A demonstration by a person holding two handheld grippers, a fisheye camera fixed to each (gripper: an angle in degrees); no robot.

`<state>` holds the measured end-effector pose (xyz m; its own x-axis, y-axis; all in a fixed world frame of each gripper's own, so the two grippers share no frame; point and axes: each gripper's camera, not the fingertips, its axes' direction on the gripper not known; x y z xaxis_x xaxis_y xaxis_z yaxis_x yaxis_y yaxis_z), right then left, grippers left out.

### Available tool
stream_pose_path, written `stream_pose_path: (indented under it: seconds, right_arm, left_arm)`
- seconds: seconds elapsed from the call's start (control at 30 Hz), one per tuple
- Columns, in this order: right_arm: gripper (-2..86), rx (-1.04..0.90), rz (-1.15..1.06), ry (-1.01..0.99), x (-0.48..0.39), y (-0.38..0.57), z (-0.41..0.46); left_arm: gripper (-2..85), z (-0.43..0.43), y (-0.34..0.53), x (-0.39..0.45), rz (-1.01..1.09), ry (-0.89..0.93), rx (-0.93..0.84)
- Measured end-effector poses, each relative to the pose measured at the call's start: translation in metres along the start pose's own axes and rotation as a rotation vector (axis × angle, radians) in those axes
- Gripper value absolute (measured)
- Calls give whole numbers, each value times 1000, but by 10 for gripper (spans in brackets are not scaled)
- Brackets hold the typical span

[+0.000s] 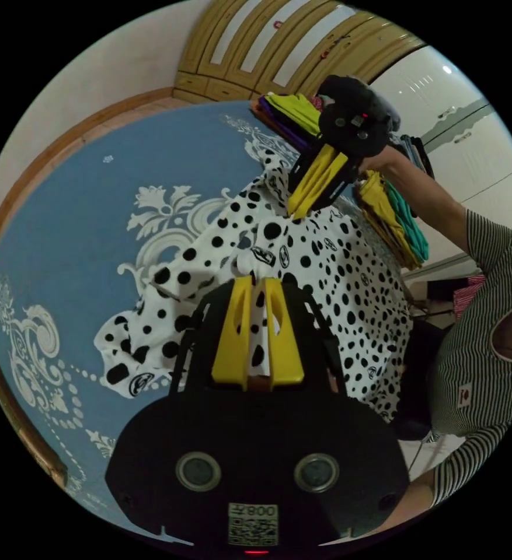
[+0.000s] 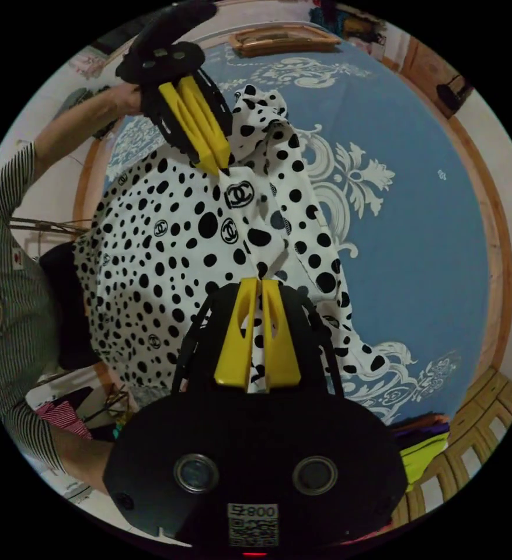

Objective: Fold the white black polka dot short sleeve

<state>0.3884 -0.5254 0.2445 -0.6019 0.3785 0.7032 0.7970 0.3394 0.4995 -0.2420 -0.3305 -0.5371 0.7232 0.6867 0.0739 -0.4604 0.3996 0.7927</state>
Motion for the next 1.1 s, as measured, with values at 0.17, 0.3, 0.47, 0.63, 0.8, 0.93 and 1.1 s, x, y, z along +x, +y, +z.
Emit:
stream_pose_path:
  seconds: [0.17, 0.3, 0.47, 0.63, 0.8, 0.93, 1.1]
  right_arm:
    - [13, -35, 26, -123, 18, -14, 5]
    - [13, -56, 24, -168, 21, -15, 9]
    - [14, 0, 99, -245, 35, -3, 11]
    - [11, 91, 279, -234, 45, 18, 25]
    - [3, 253, 407, -149, 33, 58, 25]
    - [1, 391, 389, -74, -9, 104, 28]
    - [0, 406, 503, 42, -32, 147, 66]
  left_arm:
    - [81, 23, -16, 20, 123, -20, 16]
    - [34, 62, -23, 34, 196, -92, -200]
    - [18, 56, -15, 18, 121, 145, -154]
    - [18, 62, 5, -15, -100, 186, -129]
    - [15, 52, 35, -6, -154, 97, -24]
    - [7, 21, 78, 22, -159, -27, 140]
    - [4, 6, 134, 43, -228, -204, 194]
